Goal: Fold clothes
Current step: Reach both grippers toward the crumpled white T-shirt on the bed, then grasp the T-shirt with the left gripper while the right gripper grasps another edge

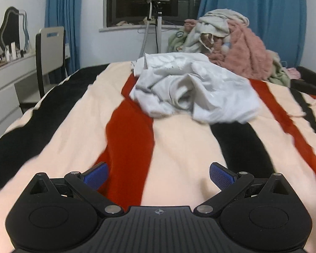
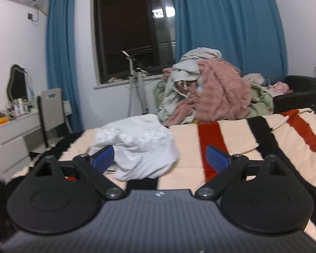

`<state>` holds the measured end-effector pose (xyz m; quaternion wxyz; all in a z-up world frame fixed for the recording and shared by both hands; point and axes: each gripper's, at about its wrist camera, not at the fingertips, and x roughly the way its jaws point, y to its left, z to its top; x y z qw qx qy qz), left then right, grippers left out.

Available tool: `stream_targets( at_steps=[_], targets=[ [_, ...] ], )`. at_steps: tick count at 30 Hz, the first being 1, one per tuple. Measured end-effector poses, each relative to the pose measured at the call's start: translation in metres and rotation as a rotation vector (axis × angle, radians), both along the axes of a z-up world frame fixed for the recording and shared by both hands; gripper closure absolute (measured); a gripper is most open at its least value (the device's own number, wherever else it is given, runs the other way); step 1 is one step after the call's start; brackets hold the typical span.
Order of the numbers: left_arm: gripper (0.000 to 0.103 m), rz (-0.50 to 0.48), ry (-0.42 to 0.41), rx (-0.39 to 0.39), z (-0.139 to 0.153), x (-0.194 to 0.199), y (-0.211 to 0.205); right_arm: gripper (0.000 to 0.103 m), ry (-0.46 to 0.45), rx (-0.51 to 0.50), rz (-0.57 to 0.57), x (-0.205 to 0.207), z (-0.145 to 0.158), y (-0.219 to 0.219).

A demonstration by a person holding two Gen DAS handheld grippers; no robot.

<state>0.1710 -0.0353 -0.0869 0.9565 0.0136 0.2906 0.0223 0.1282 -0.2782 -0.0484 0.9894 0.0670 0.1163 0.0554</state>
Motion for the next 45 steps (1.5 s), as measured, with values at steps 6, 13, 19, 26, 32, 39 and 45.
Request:
stream_targets(
  at_steps=[6, 13, 19, 26, 32, 39, 45],
  targets=[
    [0.000, -0.003, 0.004, 0.124, -0.015, 0.100, -0.016, 0.008, 0.083, 0.060, -0.011, 0.028, -0.030, -0.010],
    [0.017, -0.031, 0.047, 0.086, -0.025, 0.161, -0.009, 0.008, 0.079, 0.050, -0.058, 0.055, -0.058, -0.004],
    [0.091, -0.072, -0.017, -0.028, -0.012, 0.157, 0.013, 0.008, 0.081, 0.011, -0.064, 0.069, -0.071, 0.004],
    [0.095, -0.185, -0.117, -0.102, 0.030, 0.073, 0.044, 0.008, 0.027, 0.016, -0.042, 0.058, -0.063, 0.009],
    [0.095, -0.243, -0.187, -0.151, 0.081, -0.026, 0.073, 0.008, -0.011, -0.015, 0.040, 0.036, -0.058, 0.024],
    [0.095, -0.195, -0.263, -0.261, 0.121, -0.112, 0.120, 0.008, 0.002, -0.089, 0.113, 0.016, -0.059, 0.044],
    [0.095, -0.070, -0.337, -0.356, 0.126, -0.120, 0.170, 0.008, 0.110, -0.152, 0.152, 0.013, -0.069, 0.060]
  ],
)
